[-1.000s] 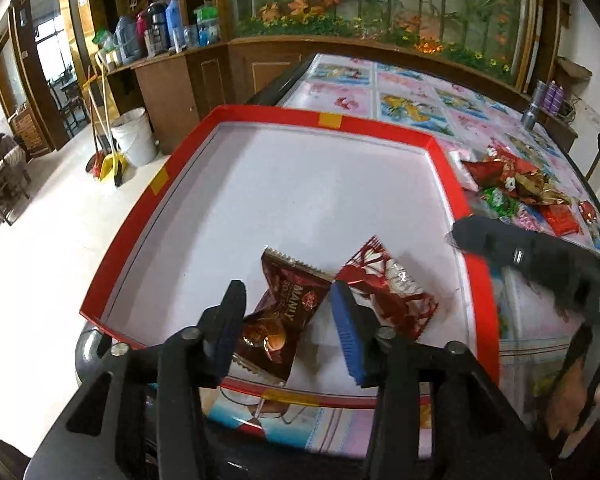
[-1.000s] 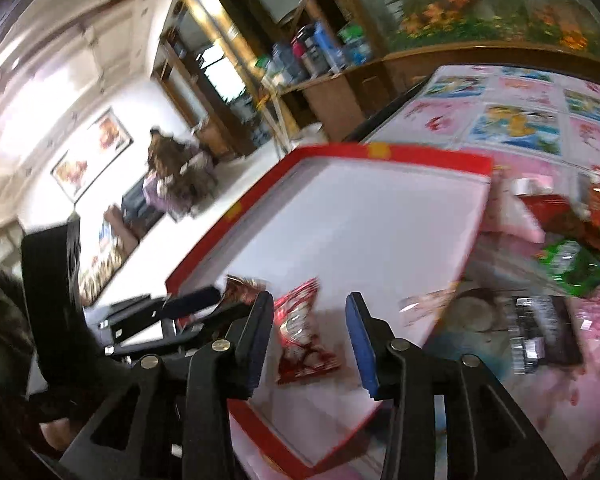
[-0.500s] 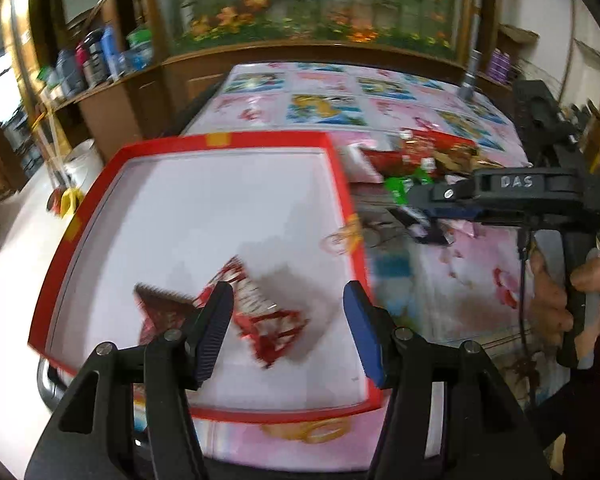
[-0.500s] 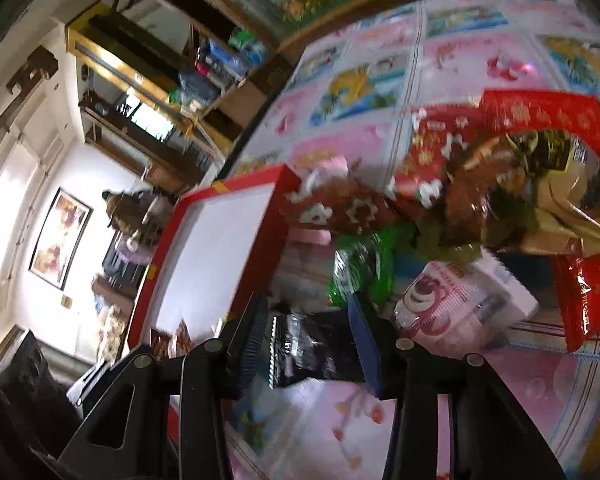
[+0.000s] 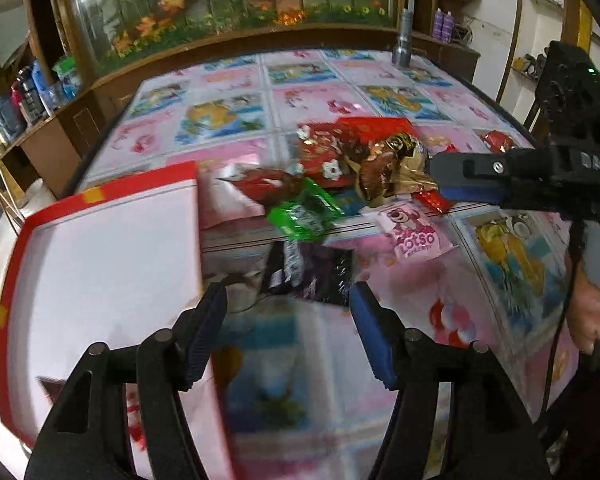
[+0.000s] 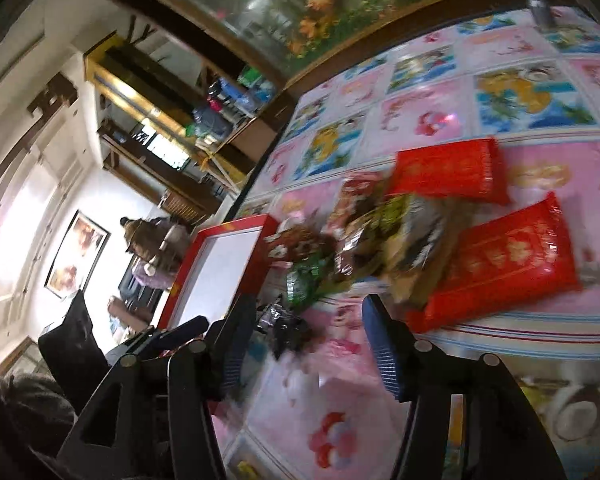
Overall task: Organize snacks
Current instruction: 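Grasp the dark purple packet with the left tool while the right tool grasps the pink Lotso packet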
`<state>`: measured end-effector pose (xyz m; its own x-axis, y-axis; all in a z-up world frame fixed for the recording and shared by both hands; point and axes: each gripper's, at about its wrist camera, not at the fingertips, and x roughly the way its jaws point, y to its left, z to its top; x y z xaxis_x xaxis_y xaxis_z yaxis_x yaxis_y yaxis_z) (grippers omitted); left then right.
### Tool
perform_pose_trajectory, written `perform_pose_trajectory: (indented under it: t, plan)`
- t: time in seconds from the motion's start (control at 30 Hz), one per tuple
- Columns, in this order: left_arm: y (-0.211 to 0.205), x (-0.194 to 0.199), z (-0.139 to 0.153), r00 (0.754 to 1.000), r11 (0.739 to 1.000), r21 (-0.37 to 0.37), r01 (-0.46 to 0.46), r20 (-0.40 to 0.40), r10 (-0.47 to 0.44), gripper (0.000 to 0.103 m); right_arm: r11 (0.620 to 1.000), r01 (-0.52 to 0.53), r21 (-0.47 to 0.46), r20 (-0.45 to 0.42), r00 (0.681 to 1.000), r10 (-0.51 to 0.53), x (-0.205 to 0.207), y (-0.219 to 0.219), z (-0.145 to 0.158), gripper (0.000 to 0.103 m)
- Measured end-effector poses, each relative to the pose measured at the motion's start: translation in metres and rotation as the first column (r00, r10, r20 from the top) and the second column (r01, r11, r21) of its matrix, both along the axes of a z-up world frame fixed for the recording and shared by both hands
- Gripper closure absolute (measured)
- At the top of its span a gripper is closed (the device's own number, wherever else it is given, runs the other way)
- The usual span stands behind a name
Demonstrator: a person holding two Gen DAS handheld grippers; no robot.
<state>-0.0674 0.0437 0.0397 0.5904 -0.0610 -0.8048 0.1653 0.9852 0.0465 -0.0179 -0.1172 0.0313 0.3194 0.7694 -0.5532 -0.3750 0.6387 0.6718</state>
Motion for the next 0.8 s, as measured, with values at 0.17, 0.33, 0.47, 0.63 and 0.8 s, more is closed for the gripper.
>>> perform_pose_trajectory:
  t: [0.17, 0.33, 0.47, 0.63, 0.8]
  plan:
    - [-0.01, 0.017, -0.017, 0.999, 1.0, 0.012, 0.002, -0.037, -0.001, 0.04, 0.997, 0.007, -0.074, -0.051, 0.999, -0.011, 0.005, 0.002, -0.012, 0.045]
    - [-0.007, 0.025, -0.028, 0.998, 1.0, 0.005, 0.006, -0.057, -0.006, 0.04, 0.988, -0.002, -0.152, -0.026, 1.0, -0.002, -0.005, 0.011, -0.012, 0.045]
    - [-0.005, 0.026, -0.028, 0.998, 1.0, -0.013, 0.016, -0.054, -0.016, 0.043, 0.973, -0.016, -0.232, -0.009, 1.0, 0.014, -0.01, 0.023, -0.016, 0.045]
    - [-0.005, 0.026, -0.028, 0.999, 0.999, -0.027, 0.017, -0.048, -0.018, 0.052, 0.951, -0.006, -0.31, 0.055, 0.998, 0.025, -0.018, 0.034, -0.016, 0.047]
    - [-0.003, 0.027, -0.027, 0.999, 0.999, -0.045, 0.009, -0.051, -0.011, 0.057, 0.932, 0.01, -0.362, 0.11, 0.993, 0.032, -0.024, 0.041, -0.015, 0.047]
